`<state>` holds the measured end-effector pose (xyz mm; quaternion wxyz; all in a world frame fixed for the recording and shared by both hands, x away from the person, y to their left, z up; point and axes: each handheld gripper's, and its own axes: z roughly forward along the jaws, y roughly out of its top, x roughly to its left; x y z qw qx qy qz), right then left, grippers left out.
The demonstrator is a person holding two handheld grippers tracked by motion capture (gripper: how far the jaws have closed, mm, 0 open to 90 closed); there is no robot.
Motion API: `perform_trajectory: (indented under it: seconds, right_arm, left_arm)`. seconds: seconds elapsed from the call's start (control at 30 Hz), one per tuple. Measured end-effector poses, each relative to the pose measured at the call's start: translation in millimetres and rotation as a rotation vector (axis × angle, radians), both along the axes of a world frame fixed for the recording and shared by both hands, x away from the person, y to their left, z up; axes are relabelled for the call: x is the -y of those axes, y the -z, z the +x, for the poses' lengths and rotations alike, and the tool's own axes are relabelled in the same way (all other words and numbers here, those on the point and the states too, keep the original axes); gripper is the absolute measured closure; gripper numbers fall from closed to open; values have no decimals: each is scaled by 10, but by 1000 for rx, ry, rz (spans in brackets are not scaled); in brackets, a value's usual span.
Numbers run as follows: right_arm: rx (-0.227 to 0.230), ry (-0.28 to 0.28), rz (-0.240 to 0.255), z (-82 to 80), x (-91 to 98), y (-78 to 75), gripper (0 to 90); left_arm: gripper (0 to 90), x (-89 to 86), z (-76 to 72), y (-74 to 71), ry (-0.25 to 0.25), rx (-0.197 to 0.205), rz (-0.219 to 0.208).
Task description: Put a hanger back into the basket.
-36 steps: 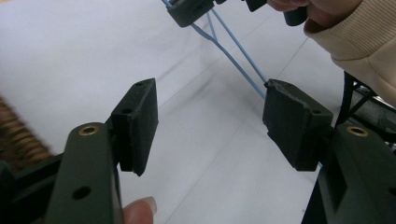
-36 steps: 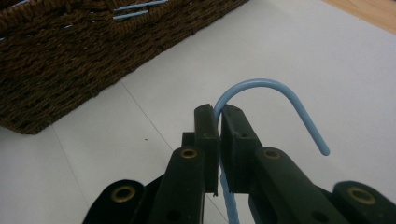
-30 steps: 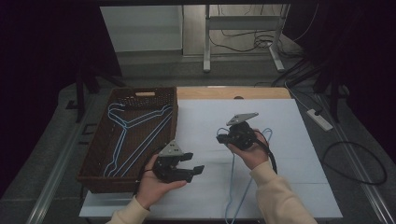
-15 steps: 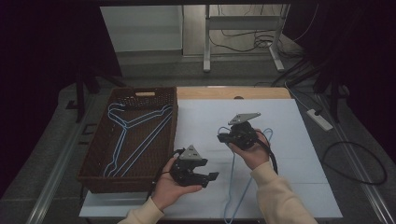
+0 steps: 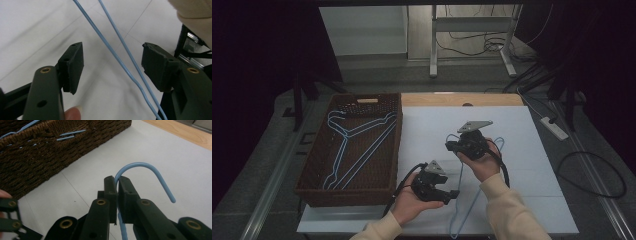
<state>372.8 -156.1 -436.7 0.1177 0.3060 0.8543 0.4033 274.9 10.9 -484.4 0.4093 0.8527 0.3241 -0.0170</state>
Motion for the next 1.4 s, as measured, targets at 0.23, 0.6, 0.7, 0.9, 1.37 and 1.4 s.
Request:
perform_trajectory:
  seconds: [0.23, 0.6, 0.7, 0.9, 1.37, 1.4]
  right_arm:
    - [11, 20, 13, -4, 13, -7, 864]
    - [22, 39, 50, -8, 61, -30, 864]
    - [22, 40, 54, -11, 70, -33, 863]
    - [25, 40, 75, -22, 107, -49, 856]
    - [37, 44, 169, -171, 356, -117, 587]
    - [42, 44, 174, -206, 396, -113, 577]
  left_arm:
    - [358, 132, 105, 139, -18, -43, 6]
    - [647, 202, 214, 273, -9, -114, -29]
    - [718, 197, 224, 270, 3, -138, -53]
    - [765, 193, 221, 248, -21, -159, -64]
    - [840, 87, 223, 199, -97, -176, -132]
    - [847, 84, 219, 195, -98, -174, -136]
